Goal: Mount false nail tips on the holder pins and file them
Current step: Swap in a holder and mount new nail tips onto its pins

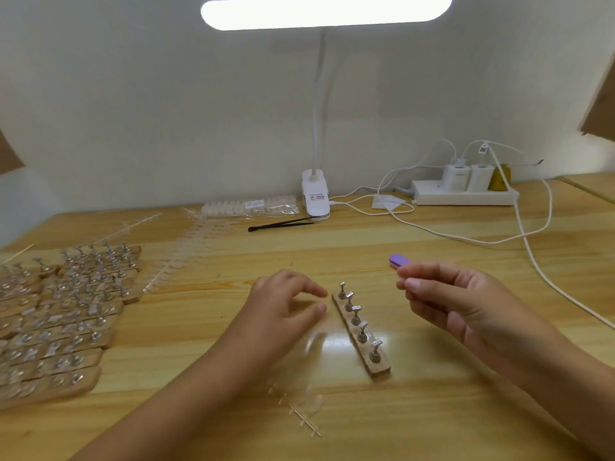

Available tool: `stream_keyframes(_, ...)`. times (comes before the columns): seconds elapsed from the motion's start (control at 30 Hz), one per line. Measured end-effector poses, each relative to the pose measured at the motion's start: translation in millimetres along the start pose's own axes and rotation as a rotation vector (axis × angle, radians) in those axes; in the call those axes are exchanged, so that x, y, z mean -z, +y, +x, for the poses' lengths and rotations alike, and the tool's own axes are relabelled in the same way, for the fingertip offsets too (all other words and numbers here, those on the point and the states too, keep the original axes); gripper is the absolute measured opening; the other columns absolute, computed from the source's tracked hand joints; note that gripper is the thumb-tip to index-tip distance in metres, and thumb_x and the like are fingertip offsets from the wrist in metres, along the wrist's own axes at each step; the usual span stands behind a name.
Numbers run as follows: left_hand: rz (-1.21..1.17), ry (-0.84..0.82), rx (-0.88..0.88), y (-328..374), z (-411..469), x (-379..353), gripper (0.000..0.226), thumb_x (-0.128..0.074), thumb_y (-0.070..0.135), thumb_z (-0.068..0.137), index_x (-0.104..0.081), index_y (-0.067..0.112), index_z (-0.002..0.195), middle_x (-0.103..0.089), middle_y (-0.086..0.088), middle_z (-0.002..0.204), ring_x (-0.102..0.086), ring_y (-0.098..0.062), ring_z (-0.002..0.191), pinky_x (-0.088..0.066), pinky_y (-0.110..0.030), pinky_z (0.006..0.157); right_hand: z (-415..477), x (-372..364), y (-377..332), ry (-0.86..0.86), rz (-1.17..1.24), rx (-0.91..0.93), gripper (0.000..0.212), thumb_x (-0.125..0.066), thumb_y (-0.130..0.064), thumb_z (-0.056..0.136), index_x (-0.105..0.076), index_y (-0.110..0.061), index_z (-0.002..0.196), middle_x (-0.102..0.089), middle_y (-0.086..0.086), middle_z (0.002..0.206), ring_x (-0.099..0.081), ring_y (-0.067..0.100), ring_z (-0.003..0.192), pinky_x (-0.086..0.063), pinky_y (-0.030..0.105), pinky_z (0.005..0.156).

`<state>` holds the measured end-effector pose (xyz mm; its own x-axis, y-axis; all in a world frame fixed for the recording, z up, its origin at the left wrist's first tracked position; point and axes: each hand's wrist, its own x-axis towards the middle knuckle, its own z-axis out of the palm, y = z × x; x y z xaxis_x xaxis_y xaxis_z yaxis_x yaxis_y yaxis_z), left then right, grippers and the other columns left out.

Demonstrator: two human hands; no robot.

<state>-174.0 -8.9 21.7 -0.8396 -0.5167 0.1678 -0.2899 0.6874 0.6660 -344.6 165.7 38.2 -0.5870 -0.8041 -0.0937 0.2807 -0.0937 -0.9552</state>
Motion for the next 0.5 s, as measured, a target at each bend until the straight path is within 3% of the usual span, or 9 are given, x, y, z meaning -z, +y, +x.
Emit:
stream_keyframes(0.1, 0.020, -0.048, 0.052, 1.2, 24.6, -9.1, 0.015, -0.066, 0.029, 0.092, -0.068, 0.034, 0.106, -0.061, 0.018, 0.111, -0.046, -0.006, 0.116, -0.038, -0.023, 0.096, -0.6, -3.1, 4.7, 0.008, -0.145, 0.058, 0.017, -0.075, -0.013, 0.063, -0.078, -0.014, 0.080, -0.076, 0.008, 0.088, -0.070, 0.011, 0.077, -0.057, 0.018, 0.069)
stream_keyframes(0.17, -0.097, -0.037, 0.068, 4.6, 31.3, -16.9, 0.009, -0.073, 0.023, 0.087, -0.073, 0.031, 0.092, -0.068, 0.013, 0.100, -0.059, -0.004, 0.102, -0.046, -0.021, 0.087, -0.4, -2.6, 6.9, 0.017, -0.262, 0.125, 0.022, -0.077, -0.016, 0.065, -0.079, -0.017, 0.086, -0.076, 0.004, 0.094, -0.070, 0.010, 0.082, -0.056, 0.018, 0.075)
stream_keyframes(0.27, -0.176, -0.057, -0.012, 7.9, 27.5, -29.3, 0.012, -0.079, 0.022, 0.081, -0.075, 0.033, 0.081, -0.072, 0.013, 0.089, -0.064, 0.002, 0.089, -0.045, -0.014, 0.077, 3.8, 0.3, 9.5, 0.045, -0.321, 0.182, 0.013, -0.076, -0.008, 0.074, -0.079, -0.015, 0.085, -0.077, 0.006, 0.092, -0.070, 0.010, 0.083, -0.054, 0.014, 0.074)
stream_keyframes(0.33, -0.170, -0.081, -0.074, 10.8, 21.8, -35.9, 0.010, -0.080, 0.027, 0.079, -0.075, 0.035, 0.082, -0.072, 0.017, 0.090, -0.062, 0.002, 0.096, -0.044, -0.016, 0.084, 5.7, 0.4, 13.0, 0.029, -0.338, 0.188, 0.013, -0.074, -0.004, 0.077, -0.077, -0.014, 0.085, -0.077, 0.006, 0.089, -0.071, 0.010, 0.086, -0.053, 0.013, 0.074)
stream_keyframes(0.4, -0.156, -0.111, -0.122, 14.4, 17.4, -38.1, 0.013, -0.078, 0.030, 0.079, -0.072, 0.040, 0.084, -0.070, 0.022, 0.094, -0.059, 0.000, 0.104, -0.044, -0.029, 0.096, 5.6, -0.3, 17.8, -0.001, -0.354, 0.188, 0.013, -0.074, -0.004, 0.078, -0.077, -0.015, 0.085, -0.077, 0.005, 0.088, -0.070, 0.006, 0.088, -0.051, 0.011, 0.074)
stream_keyframes(0.5, -0.138, -0.133, -0.135, 20.2, 15.5, -35.3, 0.018, -0.079, 0.032, 0.079, -0.067, 0.046, 0.078, -0.068, 0.024, 0.095, -0.054, 0.000, 0.108, -0.039, -0.037, 0.103, 3.4, -1.5, 19.3, -0.054, -0.387, 0.184, 0.010, -0.076, -0.014, 0.074, -0.078, -0.018, 0.083, -0.076, 0.001, 0.088, -0.067, 0.003, 0.080, -0.050, 0.011, 0.070)
